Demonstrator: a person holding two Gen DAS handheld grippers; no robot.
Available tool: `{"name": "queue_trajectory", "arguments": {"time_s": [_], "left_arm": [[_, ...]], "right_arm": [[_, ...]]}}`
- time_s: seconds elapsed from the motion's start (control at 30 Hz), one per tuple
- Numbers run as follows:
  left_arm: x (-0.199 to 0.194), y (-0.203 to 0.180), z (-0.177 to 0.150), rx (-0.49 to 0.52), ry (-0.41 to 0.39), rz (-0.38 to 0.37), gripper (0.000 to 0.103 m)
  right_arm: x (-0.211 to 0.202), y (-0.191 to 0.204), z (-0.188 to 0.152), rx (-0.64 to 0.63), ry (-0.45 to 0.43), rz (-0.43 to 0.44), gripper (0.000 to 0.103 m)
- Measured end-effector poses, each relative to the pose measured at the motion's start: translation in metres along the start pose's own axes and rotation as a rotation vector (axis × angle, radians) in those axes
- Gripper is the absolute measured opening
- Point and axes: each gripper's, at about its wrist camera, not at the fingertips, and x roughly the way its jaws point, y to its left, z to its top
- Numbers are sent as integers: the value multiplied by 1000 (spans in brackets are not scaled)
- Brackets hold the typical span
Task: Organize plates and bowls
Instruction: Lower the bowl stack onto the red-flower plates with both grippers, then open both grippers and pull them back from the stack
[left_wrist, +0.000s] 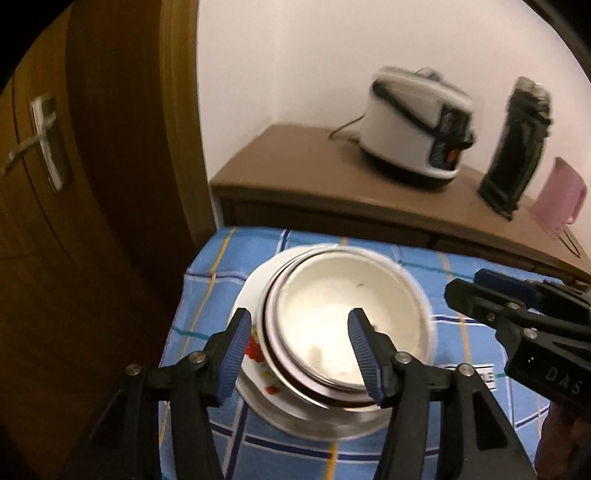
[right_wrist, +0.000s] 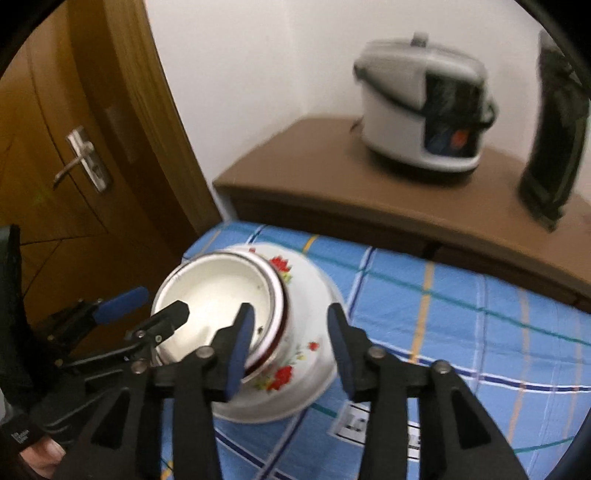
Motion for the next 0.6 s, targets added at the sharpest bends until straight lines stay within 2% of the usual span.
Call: {"name": "queue_trajectory", "arguments": {"time_s": [0.1, 0.27, 0.4, 0.6], "left_arm": [[-26, -14, -2, 28, -75, -23, 67], [-58, -33, -7, 41, -141, -49, 68], [-73, -47, -12, 56, -171, -70, 68], [-89, -67, -13, 84, -198, -89, 68]], "right_arm": [[-35, -5, -9, -19, -88, -66, 61], [-79, -13, -25, -5, -183, -117, 71], [-108, -22, -34, 19, -252, -152, 73], [-136, -31, -38, 30, -304, -174, 79]]}}
